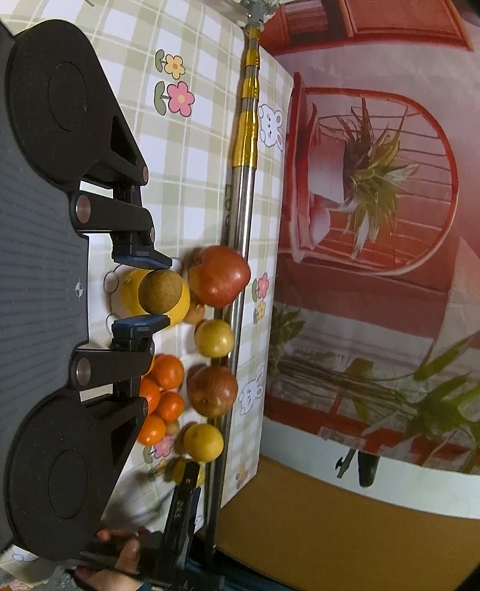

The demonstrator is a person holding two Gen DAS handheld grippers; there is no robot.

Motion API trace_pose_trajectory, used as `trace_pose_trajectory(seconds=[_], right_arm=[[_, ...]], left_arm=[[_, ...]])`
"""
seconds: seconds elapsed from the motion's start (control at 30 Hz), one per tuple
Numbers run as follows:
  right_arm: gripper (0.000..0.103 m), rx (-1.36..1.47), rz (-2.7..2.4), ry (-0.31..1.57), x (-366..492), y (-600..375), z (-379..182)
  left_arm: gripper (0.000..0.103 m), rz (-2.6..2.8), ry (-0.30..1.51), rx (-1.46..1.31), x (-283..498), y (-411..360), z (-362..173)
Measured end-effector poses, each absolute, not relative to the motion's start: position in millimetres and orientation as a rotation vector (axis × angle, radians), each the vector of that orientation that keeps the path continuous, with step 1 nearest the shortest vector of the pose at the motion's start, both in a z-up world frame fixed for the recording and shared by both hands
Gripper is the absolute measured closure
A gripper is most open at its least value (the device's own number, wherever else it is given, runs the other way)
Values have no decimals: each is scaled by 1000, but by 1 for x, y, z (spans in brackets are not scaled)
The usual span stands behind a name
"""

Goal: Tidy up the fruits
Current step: 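Grasp the small brown kiwi with the left gripper while the right grasps a green-yellow fruit, then carry the kiwi and green-yellow fruit over the white plate with both grippers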

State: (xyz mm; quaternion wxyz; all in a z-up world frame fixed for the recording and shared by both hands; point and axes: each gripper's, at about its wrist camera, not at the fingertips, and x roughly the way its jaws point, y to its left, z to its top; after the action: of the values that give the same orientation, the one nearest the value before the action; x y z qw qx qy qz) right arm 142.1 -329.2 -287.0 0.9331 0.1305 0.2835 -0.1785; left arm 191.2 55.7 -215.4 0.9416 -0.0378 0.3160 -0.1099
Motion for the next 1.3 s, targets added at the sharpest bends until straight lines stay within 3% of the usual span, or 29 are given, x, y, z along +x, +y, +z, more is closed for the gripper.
trace_pose_trajectory(seconds=[0.07,0.13,0.87,1.3], right_arm=[[50,265,-351,581,142,-327,-289],[60,263,-340,595,143,-326,-292],[60,339,-350,568,120,-321,-282],[60,410,-197,565,48,-223,-246]], left_arm=[[75,-229,648,-69,188,53,-216],[75,-237,654,-76,185,51,-218],[75,-284,722,-44,154,26,-230],[75,-300,746,33,121,9,-238]])
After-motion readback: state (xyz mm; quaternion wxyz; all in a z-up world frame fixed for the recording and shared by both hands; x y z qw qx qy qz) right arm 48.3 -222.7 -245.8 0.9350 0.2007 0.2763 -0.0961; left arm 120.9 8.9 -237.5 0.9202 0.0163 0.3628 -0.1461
